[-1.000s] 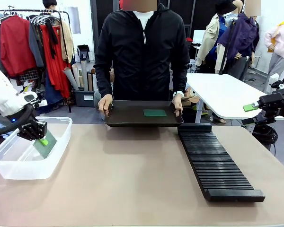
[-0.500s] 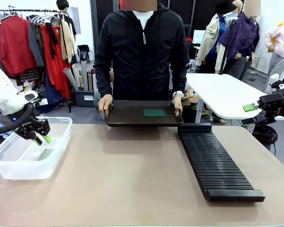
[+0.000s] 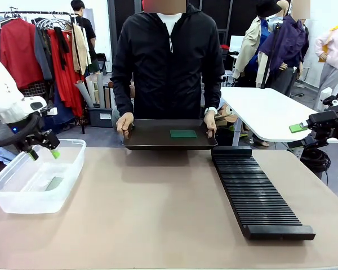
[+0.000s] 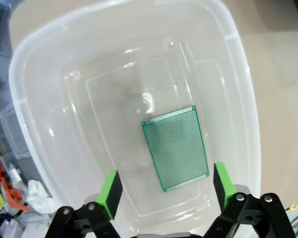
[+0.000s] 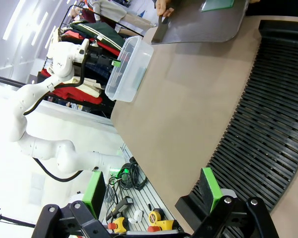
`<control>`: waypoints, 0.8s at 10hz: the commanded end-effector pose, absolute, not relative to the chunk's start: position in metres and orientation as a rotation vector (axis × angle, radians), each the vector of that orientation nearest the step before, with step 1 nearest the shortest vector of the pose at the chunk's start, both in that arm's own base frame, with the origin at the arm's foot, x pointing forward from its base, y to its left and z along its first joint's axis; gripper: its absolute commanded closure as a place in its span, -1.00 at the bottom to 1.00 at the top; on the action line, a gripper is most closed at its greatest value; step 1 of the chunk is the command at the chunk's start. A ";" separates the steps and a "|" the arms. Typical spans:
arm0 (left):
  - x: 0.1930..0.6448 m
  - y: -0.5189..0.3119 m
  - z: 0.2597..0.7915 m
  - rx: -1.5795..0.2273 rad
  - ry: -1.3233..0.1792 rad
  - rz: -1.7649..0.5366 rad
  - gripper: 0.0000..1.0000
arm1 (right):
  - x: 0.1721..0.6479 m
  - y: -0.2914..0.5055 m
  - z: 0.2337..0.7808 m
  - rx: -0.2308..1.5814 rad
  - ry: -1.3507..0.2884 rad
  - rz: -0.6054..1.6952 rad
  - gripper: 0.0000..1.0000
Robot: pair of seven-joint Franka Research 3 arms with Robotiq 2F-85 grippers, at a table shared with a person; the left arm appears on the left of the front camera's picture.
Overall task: Sort PCBs into racks and boxes based on the side picked up.
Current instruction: If the short side of the Blank PCB is picked up, insert it into the PCB Rack ; if the long side is picked up, place it in the Organizing box.
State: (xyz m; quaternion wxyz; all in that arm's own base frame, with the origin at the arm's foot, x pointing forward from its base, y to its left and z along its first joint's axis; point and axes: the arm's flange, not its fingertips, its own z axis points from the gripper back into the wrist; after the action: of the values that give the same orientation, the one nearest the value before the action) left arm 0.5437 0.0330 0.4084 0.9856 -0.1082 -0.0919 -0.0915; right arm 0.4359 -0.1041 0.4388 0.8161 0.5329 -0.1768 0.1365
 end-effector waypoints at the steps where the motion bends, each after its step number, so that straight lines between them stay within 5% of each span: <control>1: 0.543 0.026 0.416 -0.191 -0.179 -0.177 -1.00 | 0.434 -0.103 0.438 1.119 -0.379 0.295 -1.00; 8: 0.545 0.030 0.413 -0.205 -0.190 -0.192 -1.00 | 0.434 -0.103 0.438 1.119 -0.379 0.295 -1.00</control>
State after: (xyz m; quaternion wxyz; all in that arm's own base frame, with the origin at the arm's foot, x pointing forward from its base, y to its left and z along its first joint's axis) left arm 0.5444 0.0284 0.4142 0.9870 -0.0922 -0.0906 -0.0950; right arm 0.4359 -0.1041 0.4388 0.8161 0.5329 -0.1768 0.1365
